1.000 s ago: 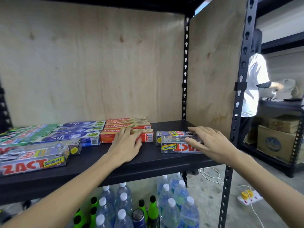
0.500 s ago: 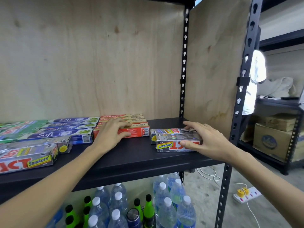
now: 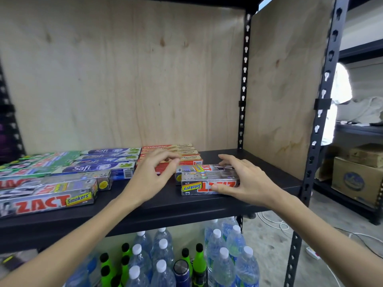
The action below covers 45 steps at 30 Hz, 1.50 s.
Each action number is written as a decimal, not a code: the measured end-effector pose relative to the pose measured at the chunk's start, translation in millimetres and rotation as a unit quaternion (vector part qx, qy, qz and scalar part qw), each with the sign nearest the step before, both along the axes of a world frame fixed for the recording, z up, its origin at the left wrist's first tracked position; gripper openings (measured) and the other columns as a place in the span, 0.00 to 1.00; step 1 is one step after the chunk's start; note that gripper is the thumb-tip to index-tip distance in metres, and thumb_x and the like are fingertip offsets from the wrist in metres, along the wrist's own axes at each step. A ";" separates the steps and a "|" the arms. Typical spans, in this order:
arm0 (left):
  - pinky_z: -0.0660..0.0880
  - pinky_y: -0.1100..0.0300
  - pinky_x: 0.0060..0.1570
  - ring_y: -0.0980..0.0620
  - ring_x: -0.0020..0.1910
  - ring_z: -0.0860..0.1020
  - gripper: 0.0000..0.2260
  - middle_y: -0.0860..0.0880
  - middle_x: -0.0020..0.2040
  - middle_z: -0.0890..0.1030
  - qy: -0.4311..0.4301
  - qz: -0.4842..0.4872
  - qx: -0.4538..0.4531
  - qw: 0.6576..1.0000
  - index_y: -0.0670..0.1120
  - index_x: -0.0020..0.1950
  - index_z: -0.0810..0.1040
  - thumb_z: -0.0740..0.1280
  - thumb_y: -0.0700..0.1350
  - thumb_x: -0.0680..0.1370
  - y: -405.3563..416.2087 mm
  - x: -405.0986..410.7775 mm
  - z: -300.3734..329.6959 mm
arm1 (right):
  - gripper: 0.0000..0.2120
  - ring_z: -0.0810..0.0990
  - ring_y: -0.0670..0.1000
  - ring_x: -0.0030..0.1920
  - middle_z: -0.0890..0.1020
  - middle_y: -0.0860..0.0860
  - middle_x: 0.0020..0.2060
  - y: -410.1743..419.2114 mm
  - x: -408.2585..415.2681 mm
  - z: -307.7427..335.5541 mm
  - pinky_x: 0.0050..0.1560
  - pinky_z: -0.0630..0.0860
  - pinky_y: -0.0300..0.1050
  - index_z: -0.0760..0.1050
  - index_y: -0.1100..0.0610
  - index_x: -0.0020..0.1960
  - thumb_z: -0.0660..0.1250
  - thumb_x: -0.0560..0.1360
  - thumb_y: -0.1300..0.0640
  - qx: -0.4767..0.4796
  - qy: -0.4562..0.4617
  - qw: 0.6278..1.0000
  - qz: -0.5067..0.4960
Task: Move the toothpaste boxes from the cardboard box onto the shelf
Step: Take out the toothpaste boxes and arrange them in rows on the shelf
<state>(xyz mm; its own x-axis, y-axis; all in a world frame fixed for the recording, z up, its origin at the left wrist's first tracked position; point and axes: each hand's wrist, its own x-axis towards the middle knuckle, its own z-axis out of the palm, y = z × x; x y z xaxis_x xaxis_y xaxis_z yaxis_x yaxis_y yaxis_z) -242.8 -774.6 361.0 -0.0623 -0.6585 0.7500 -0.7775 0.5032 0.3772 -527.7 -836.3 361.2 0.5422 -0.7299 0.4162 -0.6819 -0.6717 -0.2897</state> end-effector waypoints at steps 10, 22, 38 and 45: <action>0.70 0.60 0.62 0.59 0.54 0.75 0.12 0.53 0.58 0.75 0.009 0.140 0.103 0.985 0.51 0.62 0.81 0.63 0.52 0.83 36.9 31.9 -2.5 | 0.41 0.74 0.39 0.62 0.70 0.47 0.72 33.2 56.9 11.5 0.55 0.73 0.31 0.55 0.45 0.79 0.66 0.74 0.31 0.119 -0.165 0.976 0.075; 0.78 0.50 0.54 0.53 0.45 0.81 0.06 0.48 0.44 0.85 0.175 0.166 0.189 0.952 0.49 0.44 0.79 0.68 0.47 0.80 41.9 1.9 19.0 | 0.18 0.78 0.38 0.42 0.83 0.50 0.56 34.2 51.8 17.2 0.28 0.70 0.26 0.75 0.56 0.65 0.62 0.82 0.45 0.187 -0.201 0.960 -0.061; 0.73 0.71 0.40 0.63 0.44 0.80 0.11 0.58 0.45 0.80 0.158 0.132 0.092 0.974 0.50 0.58 0.79 0.73 0.49 0.77 66.2 -2.0 21.7 | 0.22 0.79 0.39 0.55 0.82 0.40 0.52 47.7 9.9 8.1 0.55 0.77 0.39 0.76 0.45 0.65 0.71 0.74 0.39 0.072 -0.217 0.973 -0.021; 0.74 0.49 0.57 0.51 0.53 0.75 0.12 0.55 0.50 0.76 0.115 0.240 0.051 0.963 0.53 0.57 0.76 0.71 0.54 0.77 83.0 -10.3 13.5 | 0.24 0.79 0.38 0.54 0.83 0.40 0.50 81.0 18.1 2.0 0.52 0.75 0.36 0.77 0.45 0.59 0.74 0.68 0.35 0.076 -0.280 0.957 -0.016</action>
